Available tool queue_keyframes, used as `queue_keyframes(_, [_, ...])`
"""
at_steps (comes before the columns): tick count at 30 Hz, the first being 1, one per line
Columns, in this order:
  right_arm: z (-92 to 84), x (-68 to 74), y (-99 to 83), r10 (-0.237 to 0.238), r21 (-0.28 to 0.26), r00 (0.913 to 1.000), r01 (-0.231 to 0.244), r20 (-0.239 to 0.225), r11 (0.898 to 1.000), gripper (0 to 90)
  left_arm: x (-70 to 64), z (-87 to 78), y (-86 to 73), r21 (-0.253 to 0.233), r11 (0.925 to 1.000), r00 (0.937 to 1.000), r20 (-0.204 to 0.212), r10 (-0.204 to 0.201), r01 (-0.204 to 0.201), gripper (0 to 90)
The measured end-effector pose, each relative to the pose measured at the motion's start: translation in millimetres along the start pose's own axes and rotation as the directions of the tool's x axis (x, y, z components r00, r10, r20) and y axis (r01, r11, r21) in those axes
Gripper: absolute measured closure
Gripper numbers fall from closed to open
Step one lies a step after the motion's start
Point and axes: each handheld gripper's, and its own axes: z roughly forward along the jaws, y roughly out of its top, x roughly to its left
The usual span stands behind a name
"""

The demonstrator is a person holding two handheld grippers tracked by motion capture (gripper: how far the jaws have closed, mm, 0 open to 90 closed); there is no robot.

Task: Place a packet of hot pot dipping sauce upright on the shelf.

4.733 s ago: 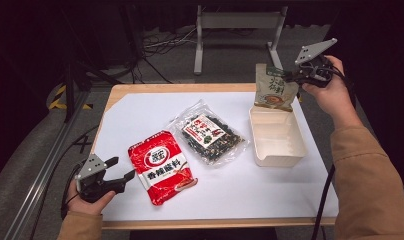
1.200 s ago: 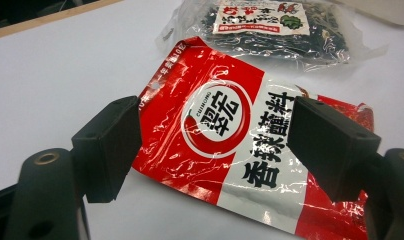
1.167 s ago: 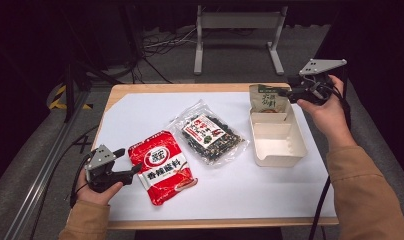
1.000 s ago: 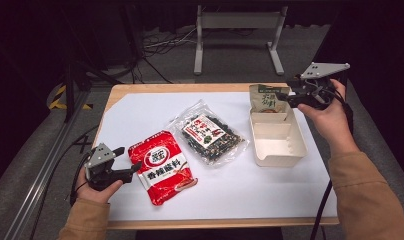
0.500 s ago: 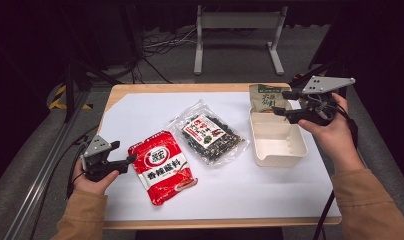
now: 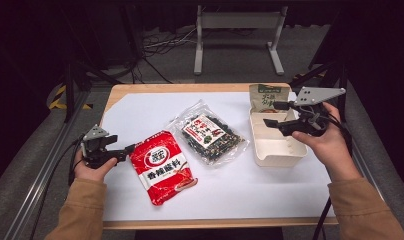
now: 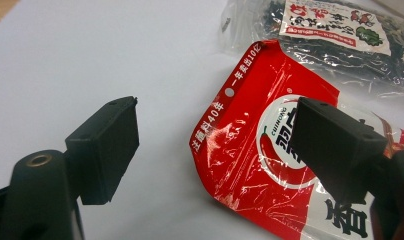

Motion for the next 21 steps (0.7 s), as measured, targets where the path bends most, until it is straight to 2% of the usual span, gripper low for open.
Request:
queue_keyframes(2, [0.8,2.5,-1.2,0.005,-0.003,1.0000,-0.005,-0.005,1.000,35.4,2.8,5.3,-1.7,0.014,0.9999,0.9993,0.037,-0.009,0.009,20.6])
queue_keyframes(4, [1.2,5.2,-2.7,0.010,-0.018,0.9999,-0.011,-0.013,1.000,35.4,3.8,9.9,-3.7,0.036,0.9992,0.9983,0.056,-0.020,0.018,20.8])
queue_keyframes(7, [0.9,10.1,-5.1,0.022,-0.032,0.9996,-0.023,-0.020,0.999,35.2,5.7,16.0,-5.4,0.059,0.9982,0.9976,0.067,-0.016,0.012,20.7])
queue_keyframes(12, [2.1,14.6,-7.1,0.019,-0.023,0.9996,-0.019,-0.019,1.000,35.2,7.7,24.7,-7.5,0.103,0.9946,0.9977,0.066,-0.018,0.012,22.0])
queue_keyframes(17, [3.2,17.5,-9.1,0.022,-0.019,0.9995,-0.022,-0.022,1.000,34.7,11.0,31.1,-9.2,0.151,0.9873,0.9949,0.079,-0.062,0.050,28.2])
queue_keyframes(21, [6.0,20.0,-11.3,0.018,-0.015,0.9994,-0.019,-0.029,1.000,34.6,10.2,35.3,-9.9,0.172,0.9841,0.9937,0.095,-0.060,0.043,27.4])
